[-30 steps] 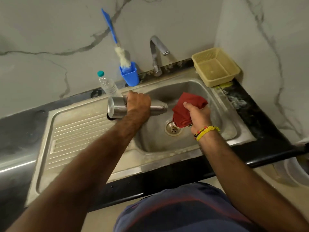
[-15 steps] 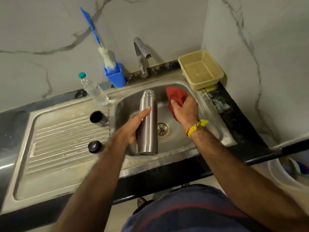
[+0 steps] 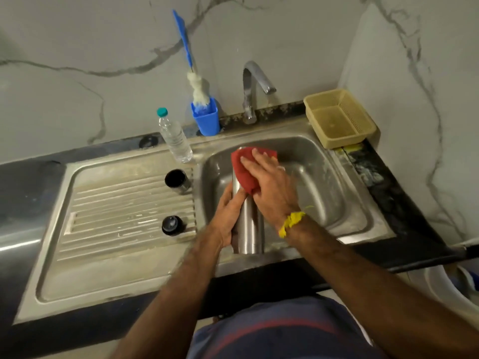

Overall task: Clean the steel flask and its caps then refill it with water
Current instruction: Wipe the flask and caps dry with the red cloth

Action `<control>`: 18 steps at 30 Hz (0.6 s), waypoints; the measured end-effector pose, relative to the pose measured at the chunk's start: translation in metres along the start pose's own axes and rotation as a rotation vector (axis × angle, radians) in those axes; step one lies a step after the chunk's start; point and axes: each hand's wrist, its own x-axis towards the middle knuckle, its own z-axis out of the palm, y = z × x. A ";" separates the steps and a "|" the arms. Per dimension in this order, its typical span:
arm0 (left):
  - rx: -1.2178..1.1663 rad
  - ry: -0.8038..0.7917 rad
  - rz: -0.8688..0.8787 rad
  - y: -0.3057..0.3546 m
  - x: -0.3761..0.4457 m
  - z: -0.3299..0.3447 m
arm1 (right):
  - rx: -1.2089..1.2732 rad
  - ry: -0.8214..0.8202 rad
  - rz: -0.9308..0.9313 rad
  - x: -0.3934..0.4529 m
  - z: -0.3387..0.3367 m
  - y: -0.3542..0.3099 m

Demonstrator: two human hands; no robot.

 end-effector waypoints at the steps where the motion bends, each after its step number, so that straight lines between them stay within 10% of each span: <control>1: 0.025 0.006 0.032 -0.001 -0.002 -0.005 | 0.011 0.014 0.000 0.000 0.001 0.001; 18: 0.116 -0.130 0.119 0.003 0.009 -0.023 | 0.090 0.126 0.057 0.009 0.003 -0.007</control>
